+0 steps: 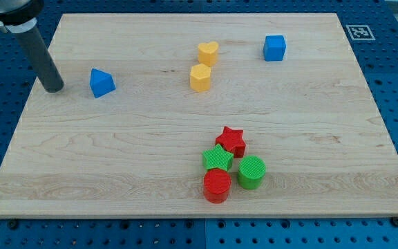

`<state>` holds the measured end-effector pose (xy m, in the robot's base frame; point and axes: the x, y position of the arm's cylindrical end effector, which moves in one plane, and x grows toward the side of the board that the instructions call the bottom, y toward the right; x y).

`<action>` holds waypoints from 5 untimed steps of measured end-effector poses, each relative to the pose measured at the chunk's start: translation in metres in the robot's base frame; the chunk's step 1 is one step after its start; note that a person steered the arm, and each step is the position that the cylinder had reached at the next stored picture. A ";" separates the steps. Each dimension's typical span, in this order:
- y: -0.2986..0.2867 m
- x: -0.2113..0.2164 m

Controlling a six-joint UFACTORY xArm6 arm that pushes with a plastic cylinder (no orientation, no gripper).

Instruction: Move the triangle to the left of the yellow hexagon

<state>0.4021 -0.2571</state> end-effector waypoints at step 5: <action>0.118 -0.004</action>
